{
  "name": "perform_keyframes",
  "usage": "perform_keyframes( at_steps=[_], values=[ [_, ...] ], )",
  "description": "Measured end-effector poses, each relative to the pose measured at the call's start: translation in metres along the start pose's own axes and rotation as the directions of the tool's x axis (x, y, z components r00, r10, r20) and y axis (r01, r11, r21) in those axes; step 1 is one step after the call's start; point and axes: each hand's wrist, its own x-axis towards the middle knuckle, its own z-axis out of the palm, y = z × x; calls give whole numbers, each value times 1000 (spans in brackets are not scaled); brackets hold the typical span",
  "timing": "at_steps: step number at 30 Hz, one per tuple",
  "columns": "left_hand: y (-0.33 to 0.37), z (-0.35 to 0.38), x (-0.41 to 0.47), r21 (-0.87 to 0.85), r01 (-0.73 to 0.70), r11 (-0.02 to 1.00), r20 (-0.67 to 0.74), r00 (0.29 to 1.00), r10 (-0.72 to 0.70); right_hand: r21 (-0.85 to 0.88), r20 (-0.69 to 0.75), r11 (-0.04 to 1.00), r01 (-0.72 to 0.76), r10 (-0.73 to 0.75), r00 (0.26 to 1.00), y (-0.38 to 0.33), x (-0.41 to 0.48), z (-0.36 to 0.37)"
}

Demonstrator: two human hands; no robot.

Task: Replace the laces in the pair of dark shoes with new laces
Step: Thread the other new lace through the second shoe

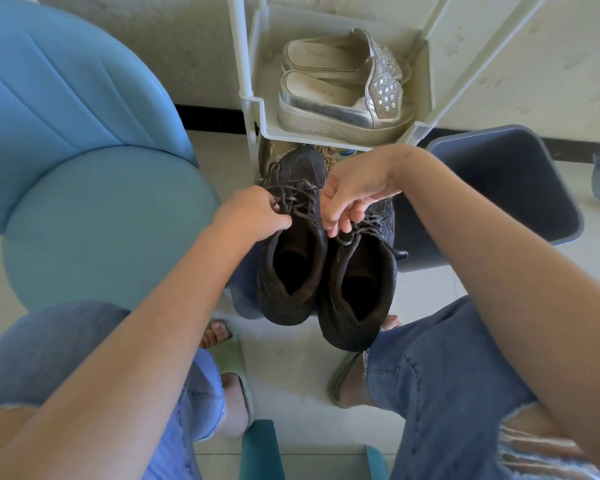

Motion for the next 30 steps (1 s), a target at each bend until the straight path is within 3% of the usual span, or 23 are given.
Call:
perform_keyframes(
  at_steps=[6,11,14,17,22,24,26,27,28,29,30],
  values=[
    [2,-3,-4,-59,9,998,78,997,-4,157,41,985,78,-85,995,-5,14,8],
    [4,-8,-7,-51,3,999,147,989,5,149,69,983,110,-121,990,7,13,-1],
    [4,-10,-8,-55,13,998,172,985,-3,324,67,921,216,-251,966,15,7,-9],
    [7,-10,-8,-33,13,999,160,987,-8,515,-66,765,386,-414,908,21,1,-17],
    [6,-11,-9,-41,12,999,143,990,-6,605,-257,461,649,-658,708,18,-11,-24],
    [6,-9,-8,-14,16,1000,141,990,-14,719,-330,209,662,-736,591,15,-16,-28],
    [5,-5,-5,7,16,1000,140,990,-17,820,-481,-170,546,-723,497,13,-19,-34],
    [4,-4,-4,20,12,1000,139,990,-14,806,-559,-291,516,-663,498,13,-22,-36],
    [3,-2,-3,27,4,1000,138,990,-8,777,-618,-347,525,-582,529,15,-23,-36],
    [3,-2,-2,26,-2,1000,140,990,-2,750,-654,-340,567,-509,560,17,-24,-35],
    [3,-2,-1,14,-5,1000,140,990,3,720,-682,-271,639,-445,580,19,-24,-34]
  ],
)
